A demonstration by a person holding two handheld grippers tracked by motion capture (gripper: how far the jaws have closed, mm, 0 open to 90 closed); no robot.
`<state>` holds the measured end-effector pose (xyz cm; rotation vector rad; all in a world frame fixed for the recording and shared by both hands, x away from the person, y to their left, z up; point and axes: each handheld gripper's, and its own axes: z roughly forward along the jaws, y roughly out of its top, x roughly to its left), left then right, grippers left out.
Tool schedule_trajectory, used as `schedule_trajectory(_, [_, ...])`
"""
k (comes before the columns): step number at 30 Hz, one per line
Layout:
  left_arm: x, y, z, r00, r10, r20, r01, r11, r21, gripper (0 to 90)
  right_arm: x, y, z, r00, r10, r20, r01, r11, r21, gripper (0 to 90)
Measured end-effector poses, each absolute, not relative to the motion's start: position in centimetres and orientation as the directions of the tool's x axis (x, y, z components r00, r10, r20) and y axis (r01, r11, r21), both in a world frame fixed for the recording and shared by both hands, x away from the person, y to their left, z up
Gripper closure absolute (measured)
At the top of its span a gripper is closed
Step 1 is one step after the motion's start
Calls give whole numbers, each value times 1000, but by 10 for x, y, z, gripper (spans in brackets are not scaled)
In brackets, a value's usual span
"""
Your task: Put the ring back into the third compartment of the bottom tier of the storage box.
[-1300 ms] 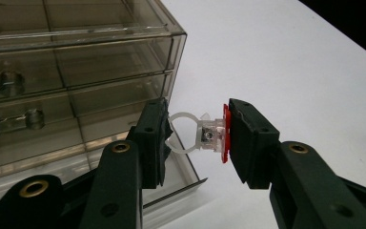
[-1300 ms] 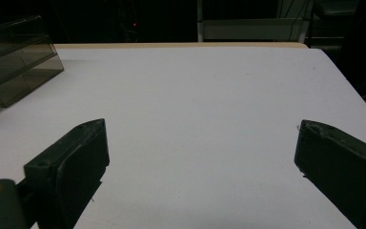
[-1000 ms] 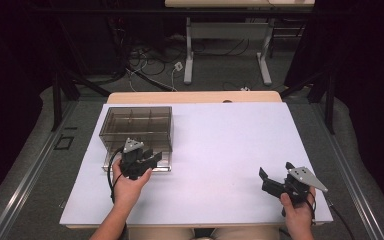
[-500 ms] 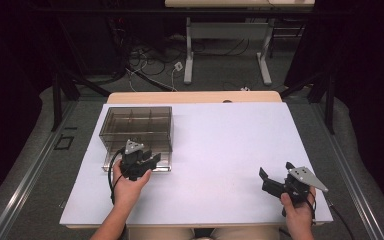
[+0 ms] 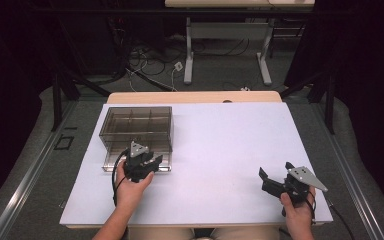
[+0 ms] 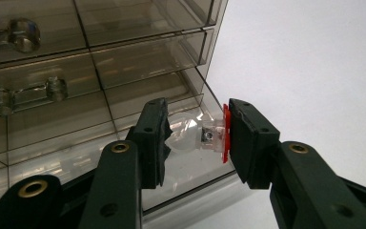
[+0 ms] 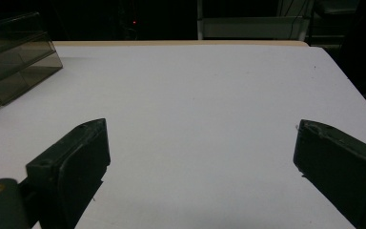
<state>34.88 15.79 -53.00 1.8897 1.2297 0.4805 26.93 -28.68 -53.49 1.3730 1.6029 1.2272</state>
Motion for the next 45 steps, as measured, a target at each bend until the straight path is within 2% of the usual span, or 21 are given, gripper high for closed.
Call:
schedule_trajectory(18, [351, 159, -534, 460, 882, -97, 567, -209, 797, 586, 270, -286, -536, -200, 977, 80, 324, -11, 946, 47])
schedule_trajectory(29, [351, 160, -532, 455, 883, -116, 553, -179, 813, 471, 270, -286, -536, -202, 976, 78, 325, -8, 946, 47])
schedule_trajectory(32, [349, 160, -530, 461, 882, -96, 535, -190, 823, 425, 270, -286, -536, -202, 976, 78, 326, -8, 945, 47])
schedule_trajectory(45, [338, 166, -516, 478, 870, -121, 508, -161, 846, 378, 270, -287, -536, -200, 977, 74, 324, -5, 946, 47])
